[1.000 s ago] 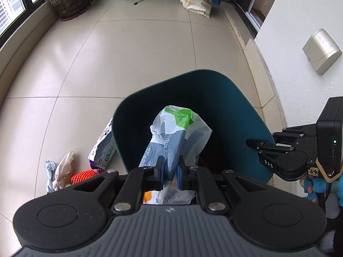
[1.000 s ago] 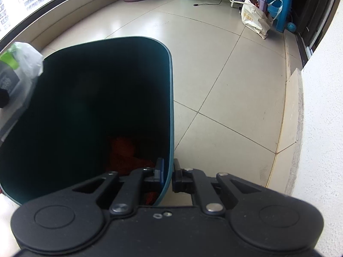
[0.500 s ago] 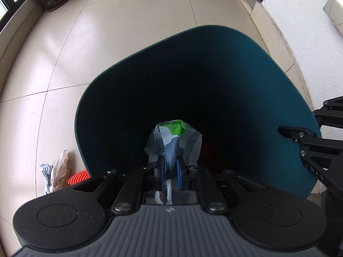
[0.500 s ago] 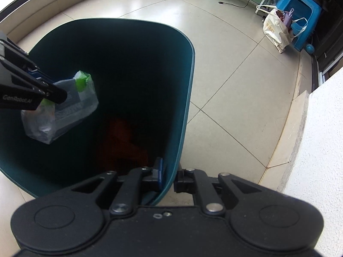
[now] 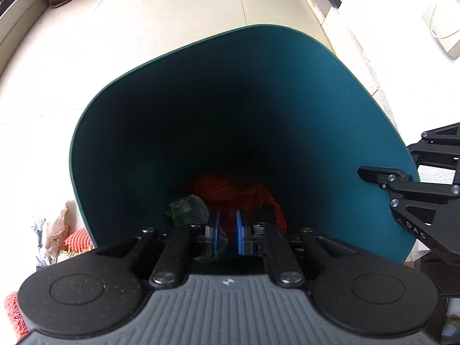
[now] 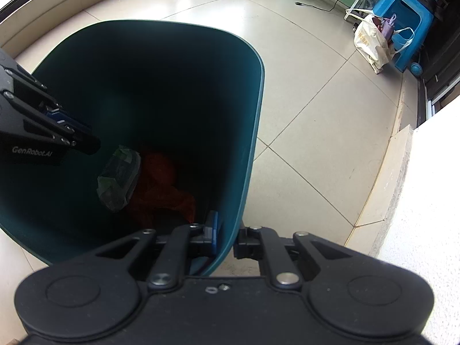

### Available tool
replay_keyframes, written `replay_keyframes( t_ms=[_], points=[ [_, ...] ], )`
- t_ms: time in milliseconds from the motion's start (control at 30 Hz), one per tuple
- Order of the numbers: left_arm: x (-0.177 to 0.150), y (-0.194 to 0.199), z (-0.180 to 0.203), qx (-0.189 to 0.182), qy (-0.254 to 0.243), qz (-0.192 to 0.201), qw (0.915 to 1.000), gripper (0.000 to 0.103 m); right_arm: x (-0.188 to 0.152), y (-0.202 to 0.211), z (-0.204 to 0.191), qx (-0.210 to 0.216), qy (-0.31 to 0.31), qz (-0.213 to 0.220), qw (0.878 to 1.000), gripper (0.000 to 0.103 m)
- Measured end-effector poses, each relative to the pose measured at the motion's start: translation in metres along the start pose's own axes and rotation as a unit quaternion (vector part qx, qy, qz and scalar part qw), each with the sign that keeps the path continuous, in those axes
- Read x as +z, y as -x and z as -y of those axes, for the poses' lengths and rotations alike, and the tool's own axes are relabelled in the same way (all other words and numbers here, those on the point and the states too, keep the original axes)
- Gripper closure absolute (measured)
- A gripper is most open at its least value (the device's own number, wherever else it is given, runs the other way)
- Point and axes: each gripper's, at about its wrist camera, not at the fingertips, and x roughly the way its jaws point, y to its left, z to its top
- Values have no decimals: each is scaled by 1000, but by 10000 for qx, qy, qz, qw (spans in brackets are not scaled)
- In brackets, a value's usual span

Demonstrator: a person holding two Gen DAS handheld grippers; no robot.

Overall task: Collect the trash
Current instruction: 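Carry the clear wrapper with the left tool into the bin and release it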

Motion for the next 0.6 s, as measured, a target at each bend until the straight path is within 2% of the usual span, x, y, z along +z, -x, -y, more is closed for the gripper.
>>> replay_keyframes(
  t_ms=[267,467,600],
  points=[
    [-4,28,-2,-231,44,350,9991,92,0,2,4,-3,-20,0,10000,94],
    [-13,50,-4,-93,53,644,9979,91,1,2,3,-33,-15,-10,10000,94],
    [-31,65,-11,34,96,854,9963,91,1,2,2,-35,-15,-11,10000,94]
  ],
)
